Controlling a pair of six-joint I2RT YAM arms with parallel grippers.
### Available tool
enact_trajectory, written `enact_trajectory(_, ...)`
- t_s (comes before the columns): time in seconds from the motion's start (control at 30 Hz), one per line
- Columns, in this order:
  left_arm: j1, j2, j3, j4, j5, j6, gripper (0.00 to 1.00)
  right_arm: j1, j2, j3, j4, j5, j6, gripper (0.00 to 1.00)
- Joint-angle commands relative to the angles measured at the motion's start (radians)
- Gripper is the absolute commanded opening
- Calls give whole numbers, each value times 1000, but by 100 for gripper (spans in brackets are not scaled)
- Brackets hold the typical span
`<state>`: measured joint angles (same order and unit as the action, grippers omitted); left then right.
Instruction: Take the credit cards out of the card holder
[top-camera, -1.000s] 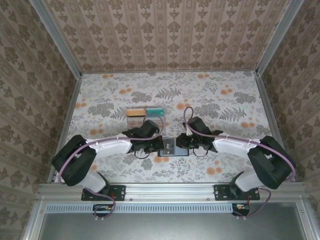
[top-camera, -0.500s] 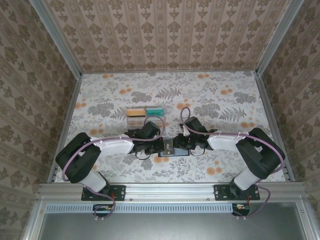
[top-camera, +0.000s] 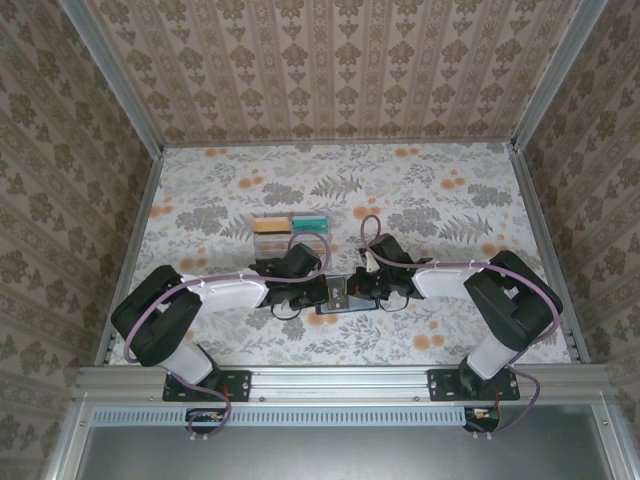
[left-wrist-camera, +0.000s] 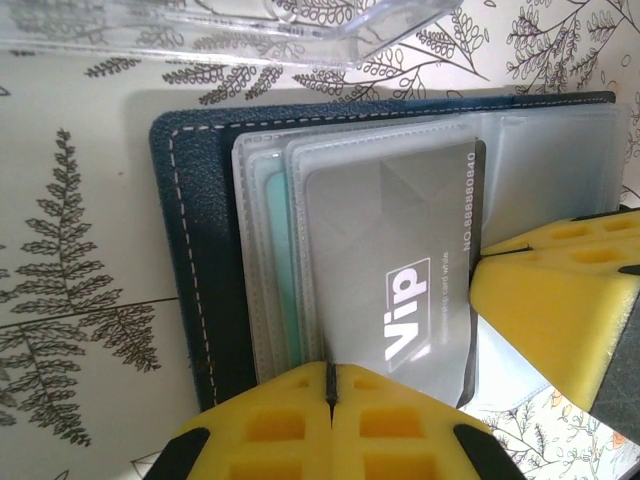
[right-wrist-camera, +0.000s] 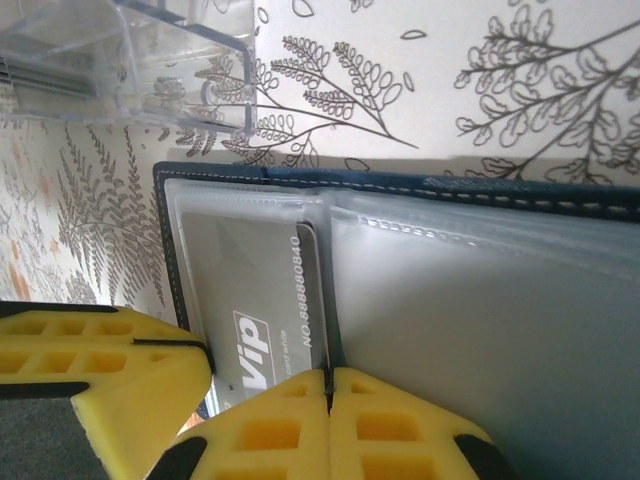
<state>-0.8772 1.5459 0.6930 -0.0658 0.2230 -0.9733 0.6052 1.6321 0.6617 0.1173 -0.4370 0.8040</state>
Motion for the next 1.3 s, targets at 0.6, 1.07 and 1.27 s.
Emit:
enact_trajectory(0.6,5,35,16,-122,-46,-9,0,-65,-17,-10,-11,-66,-35,29)
enact_trajectory(1.07,4,39,12,-114,-42,-15,0,-62,49,-7,18,-115,-51,28)
enact_trajectory(1.27,4,40,13,-109,-41,-16,0,-62,50,-22,36,-128,-46,15)
